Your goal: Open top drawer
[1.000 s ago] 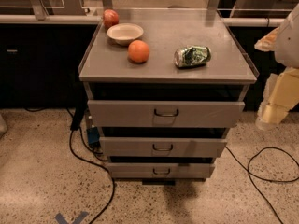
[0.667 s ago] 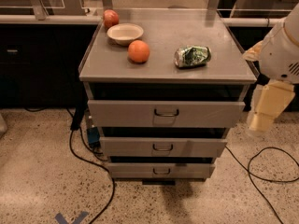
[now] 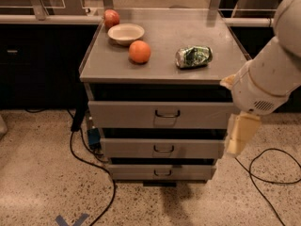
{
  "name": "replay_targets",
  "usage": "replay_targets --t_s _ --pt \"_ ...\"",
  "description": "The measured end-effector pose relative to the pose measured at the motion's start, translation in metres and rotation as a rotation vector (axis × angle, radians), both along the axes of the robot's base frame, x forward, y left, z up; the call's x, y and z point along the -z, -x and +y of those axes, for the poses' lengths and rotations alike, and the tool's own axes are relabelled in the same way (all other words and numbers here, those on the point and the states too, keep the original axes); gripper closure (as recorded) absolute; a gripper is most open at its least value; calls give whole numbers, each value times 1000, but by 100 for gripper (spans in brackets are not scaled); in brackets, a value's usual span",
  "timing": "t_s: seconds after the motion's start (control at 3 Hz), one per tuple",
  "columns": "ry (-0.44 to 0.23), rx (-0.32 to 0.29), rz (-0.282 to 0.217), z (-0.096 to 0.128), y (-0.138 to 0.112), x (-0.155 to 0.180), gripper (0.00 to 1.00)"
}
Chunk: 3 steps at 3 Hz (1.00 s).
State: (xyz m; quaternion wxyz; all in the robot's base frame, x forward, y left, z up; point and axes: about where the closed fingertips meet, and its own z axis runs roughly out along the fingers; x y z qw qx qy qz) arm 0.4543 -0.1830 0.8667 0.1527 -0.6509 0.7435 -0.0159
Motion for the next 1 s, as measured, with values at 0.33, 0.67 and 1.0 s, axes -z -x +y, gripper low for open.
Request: replay_targets --t_s 0.33,0.67,1.0 --pt "-13 -25 18 6 -6 41 0" --pt "-16 -35 29 8 -19 75 0" --pt "-25 -35 24 8 -21 81 0"
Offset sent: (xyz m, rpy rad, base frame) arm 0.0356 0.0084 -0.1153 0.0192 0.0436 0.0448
